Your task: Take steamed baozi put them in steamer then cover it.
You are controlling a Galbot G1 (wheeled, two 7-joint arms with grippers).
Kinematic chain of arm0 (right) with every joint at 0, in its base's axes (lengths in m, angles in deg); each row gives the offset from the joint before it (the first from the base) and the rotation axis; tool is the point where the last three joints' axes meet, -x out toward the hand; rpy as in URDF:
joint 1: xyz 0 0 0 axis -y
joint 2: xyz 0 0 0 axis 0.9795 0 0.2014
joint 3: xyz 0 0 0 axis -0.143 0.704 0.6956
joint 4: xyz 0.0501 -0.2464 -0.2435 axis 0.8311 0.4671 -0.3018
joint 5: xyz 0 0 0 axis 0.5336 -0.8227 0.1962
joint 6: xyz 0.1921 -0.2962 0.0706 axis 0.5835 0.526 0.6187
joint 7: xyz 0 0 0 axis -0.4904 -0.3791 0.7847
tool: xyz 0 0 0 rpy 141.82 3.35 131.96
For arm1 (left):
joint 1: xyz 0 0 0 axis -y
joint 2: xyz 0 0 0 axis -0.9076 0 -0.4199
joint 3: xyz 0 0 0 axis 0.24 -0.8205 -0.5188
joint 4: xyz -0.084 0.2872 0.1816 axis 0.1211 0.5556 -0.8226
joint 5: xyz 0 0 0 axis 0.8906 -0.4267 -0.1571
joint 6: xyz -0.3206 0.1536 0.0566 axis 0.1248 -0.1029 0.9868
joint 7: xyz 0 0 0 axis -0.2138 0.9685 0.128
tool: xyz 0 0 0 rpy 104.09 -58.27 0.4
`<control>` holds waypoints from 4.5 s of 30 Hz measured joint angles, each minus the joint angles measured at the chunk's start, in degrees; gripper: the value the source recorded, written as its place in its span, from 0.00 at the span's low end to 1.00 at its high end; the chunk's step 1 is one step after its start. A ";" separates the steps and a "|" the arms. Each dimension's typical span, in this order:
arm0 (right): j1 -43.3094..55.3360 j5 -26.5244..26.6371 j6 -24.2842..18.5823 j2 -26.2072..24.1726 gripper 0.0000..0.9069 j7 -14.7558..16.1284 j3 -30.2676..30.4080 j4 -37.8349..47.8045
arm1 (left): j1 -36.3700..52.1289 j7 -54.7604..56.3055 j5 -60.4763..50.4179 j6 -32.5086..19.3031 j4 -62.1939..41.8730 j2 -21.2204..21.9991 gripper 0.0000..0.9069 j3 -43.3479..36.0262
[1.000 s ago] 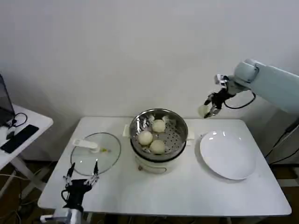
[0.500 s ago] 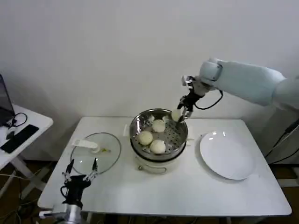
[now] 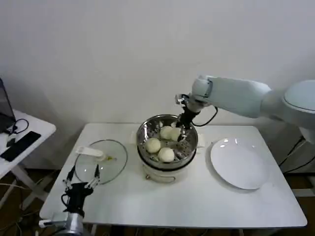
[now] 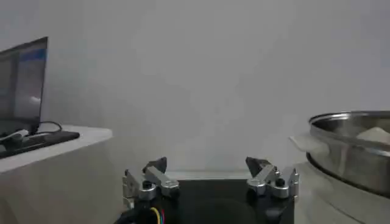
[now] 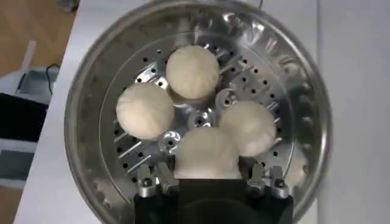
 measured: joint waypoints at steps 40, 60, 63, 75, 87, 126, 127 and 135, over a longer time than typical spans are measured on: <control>-3.07 -3.13 -0.12 -0.16 1.00 -1.89 0.95 0.01 | 0.48 -0.22 -0.23 -0.18 -0.85 -0.17 1.00 -0.53; -0.15 -1.07 -1.55 -2.00 1.00 -3.12 -1.31 -1.79 | 0.95 -0.20 -0.85 0.14 -0.62 -0.17 1.00 -0.91; 0.63 -0.94 -1.73 -3.31 1.00 -4.54 -2.78 -2.29 | 0.96 -0.20 -1.08 0.18 -0.58 -0.13 1.00 -1.13; 0.06 -1.77 -0.90 -14.24 1.00 -12.07 -11.65 -11.51 | 1.85 -0.69 -1.62 0.95 -0.41 -0.34 1.00 -0.48; -15.42 -9.08 -1.92 -32.68 1.00 -23.91 -32.46 -27.84 | 1.90 -0.68 -1.83 0.97 -0.68 0.12 1.00 -0.77; -120.91 -34.85 -25.52 -4.59 1.00 -41.46 -138.06 -51.37 | -0.53 -7.15 -4.20 -3.46 -0.78 -0.83 1.00 0.65; -121.56 -35.03 -25.89 -3.50 1.00 -41.56 -138.69 -51.59 | -0.50 -7.43 -4.34 -3.32 -0.82 -0.83 1.00 0.70; -126.29 -35.37 -28.60 2.84 1.00 -41.59 -141.82 -52.64 | -1.05 -8.77 -4.94 -3.21 -1.03 -1.08 1.00 1.28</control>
